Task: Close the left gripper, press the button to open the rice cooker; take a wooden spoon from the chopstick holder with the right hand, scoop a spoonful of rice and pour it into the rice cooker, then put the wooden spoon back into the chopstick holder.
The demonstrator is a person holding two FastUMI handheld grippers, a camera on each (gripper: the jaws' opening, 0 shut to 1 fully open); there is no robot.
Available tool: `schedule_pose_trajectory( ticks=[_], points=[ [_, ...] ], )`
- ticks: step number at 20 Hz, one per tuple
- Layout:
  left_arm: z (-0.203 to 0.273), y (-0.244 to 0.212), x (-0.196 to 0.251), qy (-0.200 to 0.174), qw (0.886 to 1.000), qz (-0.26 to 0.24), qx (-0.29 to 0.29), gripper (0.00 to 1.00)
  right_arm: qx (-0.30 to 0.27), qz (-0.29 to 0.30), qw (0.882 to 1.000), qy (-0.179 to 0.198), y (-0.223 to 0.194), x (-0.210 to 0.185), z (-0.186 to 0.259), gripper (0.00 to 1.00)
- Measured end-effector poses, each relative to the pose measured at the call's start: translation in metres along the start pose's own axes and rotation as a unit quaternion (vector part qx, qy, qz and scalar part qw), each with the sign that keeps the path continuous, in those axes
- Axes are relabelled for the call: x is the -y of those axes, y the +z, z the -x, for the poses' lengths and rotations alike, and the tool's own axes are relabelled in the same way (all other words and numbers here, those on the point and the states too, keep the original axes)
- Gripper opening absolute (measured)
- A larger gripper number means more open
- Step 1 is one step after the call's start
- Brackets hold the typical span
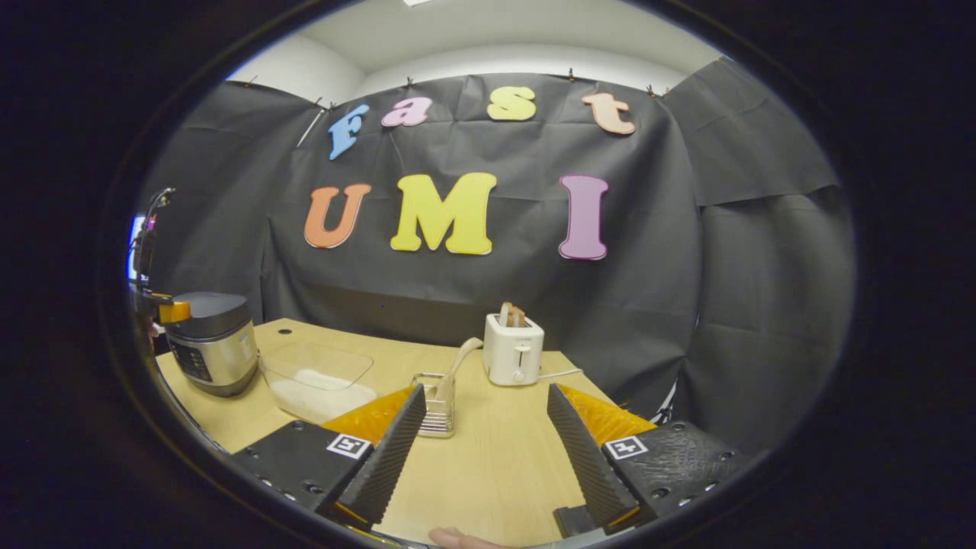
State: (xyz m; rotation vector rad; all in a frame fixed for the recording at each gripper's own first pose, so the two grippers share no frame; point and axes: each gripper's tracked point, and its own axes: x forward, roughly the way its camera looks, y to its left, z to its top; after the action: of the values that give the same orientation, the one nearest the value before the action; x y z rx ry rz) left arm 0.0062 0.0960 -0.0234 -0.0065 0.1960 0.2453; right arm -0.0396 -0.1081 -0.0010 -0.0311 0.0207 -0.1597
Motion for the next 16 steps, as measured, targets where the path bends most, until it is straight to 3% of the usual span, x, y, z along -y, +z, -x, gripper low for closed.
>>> schedule_pose_trajectory(
  ticks=[6,7,10,13,16],
  points=[
    [-0.001,0.005,-0.001,0.031,0.998,-0.029,0.050,0.91,-0.004,0.004,1.000,-0.007,-0.001,0.006,0.000,0.95],
    [-0.001,0.005,-0.001,0.033,0.998,-0.036,0.044,0.84,-0.002,0.004,1.000,-0.007,0.000,0.007,0.002,0.95],
    [0.005,0.011,0.012,0.013,0.999,-0.038,0.030,0.92,0.013,0.000,1.000,-0.017,0.009,0.016,0.004,0.96],
    [0.020,0.036,0.015,0.013,0.997,-0.031,0.065,0.96,0.014,-0.008,1.000,-0.019,0.008,0.018,0.001,0.96],
    [0.038,0.050,0.032,-0.014,0.996,-0.006,0.085,0.96,0.006,-0.013,1.000,-0.015,0.004,0.015,-0.002,0.95]
  ],
)
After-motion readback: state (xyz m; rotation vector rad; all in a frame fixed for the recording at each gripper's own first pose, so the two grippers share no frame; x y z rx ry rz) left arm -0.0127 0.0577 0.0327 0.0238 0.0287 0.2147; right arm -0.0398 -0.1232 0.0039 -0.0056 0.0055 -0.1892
